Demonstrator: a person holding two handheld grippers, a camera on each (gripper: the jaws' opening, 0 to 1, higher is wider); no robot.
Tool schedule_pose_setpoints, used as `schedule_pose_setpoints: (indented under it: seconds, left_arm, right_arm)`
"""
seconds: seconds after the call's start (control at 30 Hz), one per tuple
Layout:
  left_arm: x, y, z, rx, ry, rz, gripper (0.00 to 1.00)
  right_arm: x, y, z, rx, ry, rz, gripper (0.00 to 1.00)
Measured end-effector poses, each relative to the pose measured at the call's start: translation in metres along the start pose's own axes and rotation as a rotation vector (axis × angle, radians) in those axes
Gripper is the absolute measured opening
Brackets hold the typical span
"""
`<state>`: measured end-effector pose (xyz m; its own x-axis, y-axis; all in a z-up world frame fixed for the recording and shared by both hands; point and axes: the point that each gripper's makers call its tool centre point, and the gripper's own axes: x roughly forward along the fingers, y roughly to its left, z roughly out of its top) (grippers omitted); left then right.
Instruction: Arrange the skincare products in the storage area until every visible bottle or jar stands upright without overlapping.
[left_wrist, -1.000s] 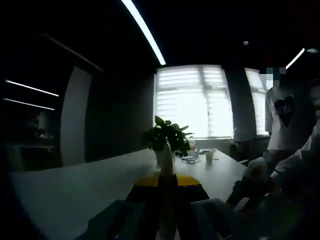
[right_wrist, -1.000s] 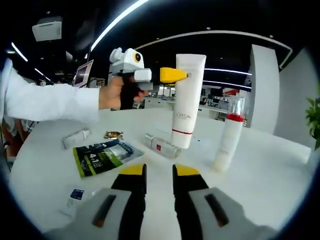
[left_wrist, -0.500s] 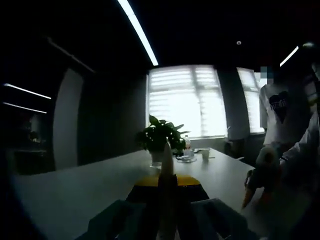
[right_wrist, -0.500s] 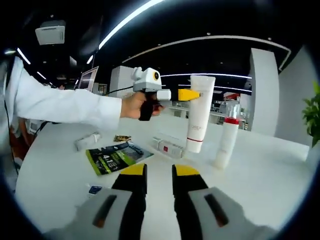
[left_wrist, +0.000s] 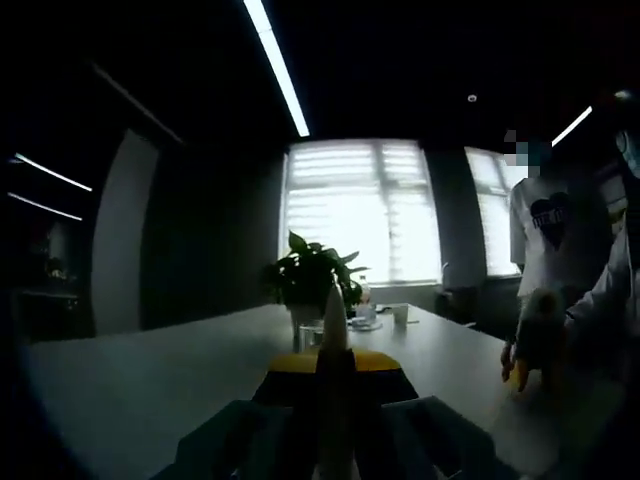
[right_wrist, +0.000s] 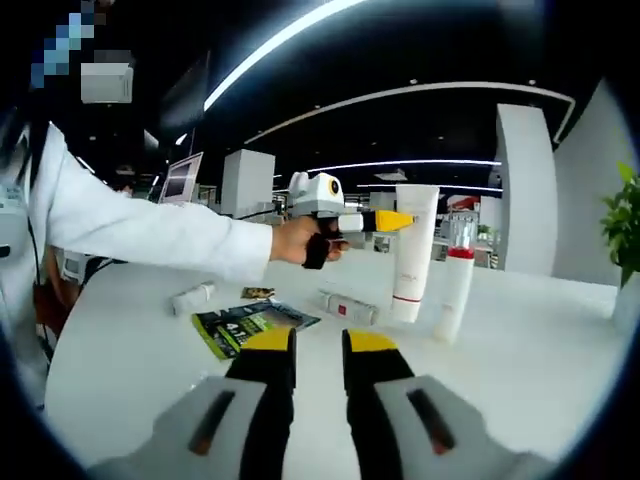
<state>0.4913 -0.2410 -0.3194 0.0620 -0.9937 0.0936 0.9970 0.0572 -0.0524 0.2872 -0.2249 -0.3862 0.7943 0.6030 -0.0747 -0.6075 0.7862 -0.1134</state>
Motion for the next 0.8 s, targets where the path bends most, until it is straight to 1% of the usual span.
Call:
schedule_pose_setpoints:
  seconds: [0.17,0.33,0.6,0.8]
  left_arm:
    - [0.003,0.005,-0.003,-0.001,0.004,-0.011,0.04]
    - [0.004,0.0,-0.003,-0.02,-0.018,-0.018,0.04]
    - [0.011,0.004,-0.008,-0.02,-0.021,-0.031,0.04]
    - [0.013,0.007,-0.012,-0.021,-0.025,-0.036,0.04]
  right_arm:
    - [-0.003,0.001,0.004,-0.005,-0.019,0.007,0.17]
    - [-0.003,0.001,0.004,-0.003,-0.021,0.01,0.16]
    - [-0.005,0.003,0.011,-0.003,-0.044,0.017,0.16]
    - [-0.005,0.005,0.011,-0.001,-0.052,0.024,0.15]
